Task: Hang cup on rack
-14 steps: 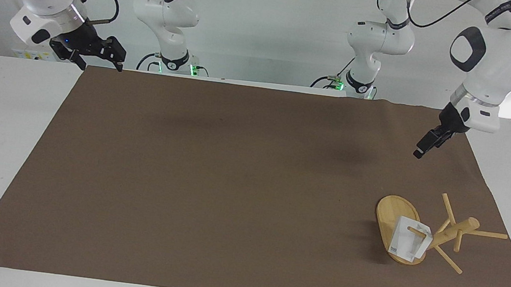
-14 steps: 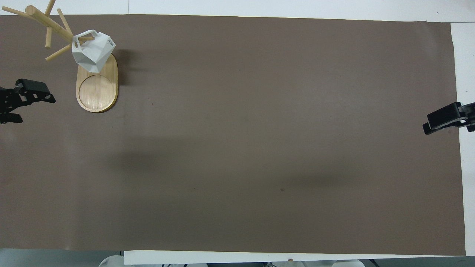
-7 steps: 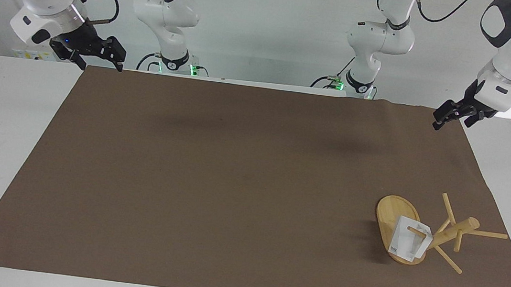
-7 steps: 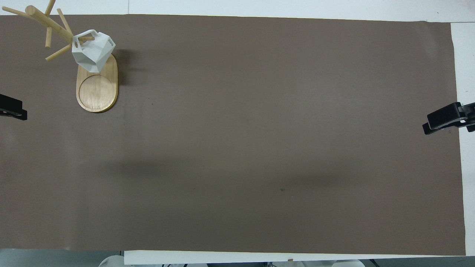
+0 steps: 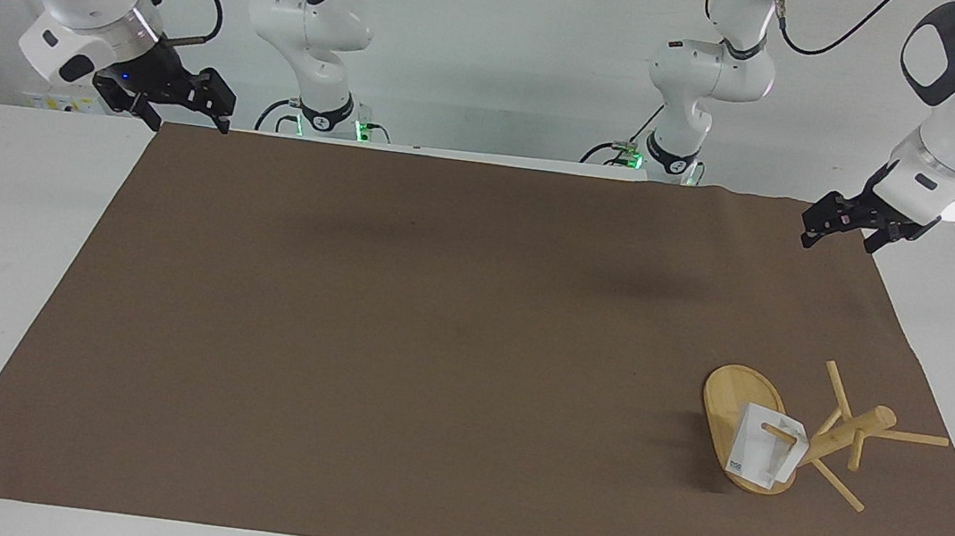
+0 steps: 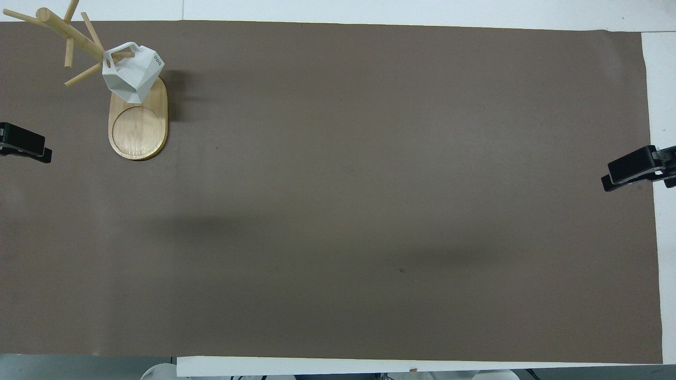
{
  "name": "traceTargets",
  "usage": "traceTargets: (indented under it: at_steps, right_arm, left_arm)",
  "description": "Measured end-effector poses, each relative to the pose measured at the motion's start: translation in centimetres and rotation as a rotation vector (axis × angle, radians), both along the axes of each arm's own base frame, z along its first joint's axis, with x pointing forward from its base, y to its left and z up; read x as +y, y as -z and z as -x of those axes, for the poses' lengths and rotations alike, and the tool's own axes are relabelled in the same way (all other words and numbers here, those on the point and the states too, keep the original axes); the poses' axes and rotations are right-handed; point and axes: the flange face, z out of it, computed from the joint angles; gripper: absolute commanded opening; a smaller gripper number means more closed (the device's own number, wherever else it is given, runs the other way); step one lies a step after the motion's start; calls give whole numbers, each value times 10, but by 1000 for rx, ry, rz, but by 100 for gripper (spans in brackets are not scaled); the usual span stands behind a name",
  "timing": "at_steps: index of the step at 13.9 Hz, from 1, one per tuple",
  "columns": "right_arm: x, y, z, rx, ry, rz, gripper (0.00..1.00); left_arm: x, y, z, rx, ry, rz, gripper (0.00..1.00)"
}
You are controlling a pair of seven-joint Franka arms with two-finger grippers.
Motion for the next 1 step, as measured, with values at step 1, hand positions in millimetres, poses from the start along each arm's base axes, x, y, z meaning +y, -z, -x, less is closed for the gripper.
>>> traceTargets:
  at_steps: [1]
  right_arm:
    - [0, 0, 0, 0, 0, 0, 100]
  left_arm:
    - [0, -1, 0, -3, 2, 0, 100]
